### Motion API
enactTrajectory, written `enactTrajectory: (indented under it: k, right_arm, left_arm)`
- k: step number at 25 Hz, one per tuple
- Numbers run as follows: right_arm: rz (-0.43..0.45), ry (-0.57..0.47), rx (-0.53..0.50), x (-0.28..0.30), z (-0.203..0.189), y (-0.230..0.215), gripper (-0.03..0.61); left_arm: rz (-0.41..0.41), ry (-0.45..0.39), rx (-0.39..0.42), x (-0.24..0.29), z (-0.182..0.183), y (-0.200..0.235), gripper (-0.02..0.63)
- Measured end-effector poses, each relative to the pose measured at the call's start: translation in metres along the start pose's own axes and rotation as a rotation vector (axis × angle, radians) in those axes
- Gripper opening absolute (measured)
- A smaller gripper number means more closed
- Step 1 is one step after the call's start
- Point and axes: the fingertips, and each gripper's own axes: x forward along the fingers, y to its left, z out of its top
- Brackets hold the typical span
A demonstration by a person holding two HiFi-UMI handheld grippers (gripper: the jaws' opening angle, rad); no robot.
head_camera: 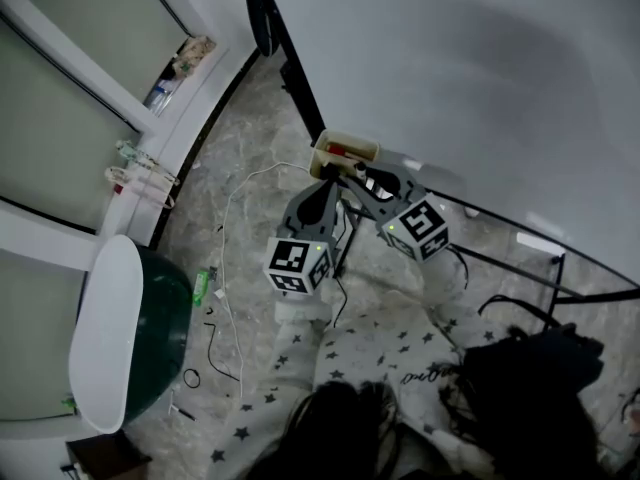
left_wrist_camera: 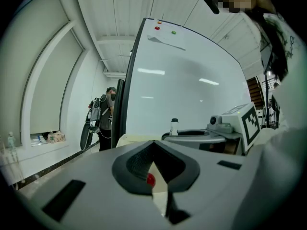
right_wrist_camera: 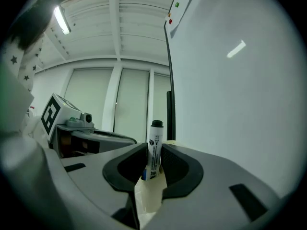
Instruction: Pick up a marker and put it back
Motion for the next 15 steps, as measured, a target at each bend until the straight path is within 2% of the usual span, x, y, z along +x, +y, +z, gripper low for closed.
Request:
enactTrajectory:
  k: [3,8,15]
  right_arm:
    - [0.005,-0.003,0.012,0.0,0.001,0.002,0.086]
    - [0.006,-0.012,0.025,-0.011,0.026,0.014,0.081]
    - [0.002,-0.047,0.042,-0.013,0.036,0.009,0.081]
  left_arm:
    - [0.0,0.007,-0.004,0.0,-0.003,0.0,0.0]
    - [-0.01,0.007,-0.012,-0.012,0.014,-0.011,0.0]
    - [-0.022,0.0,-0.011,-0.009,0.017,-0.013,0.0]
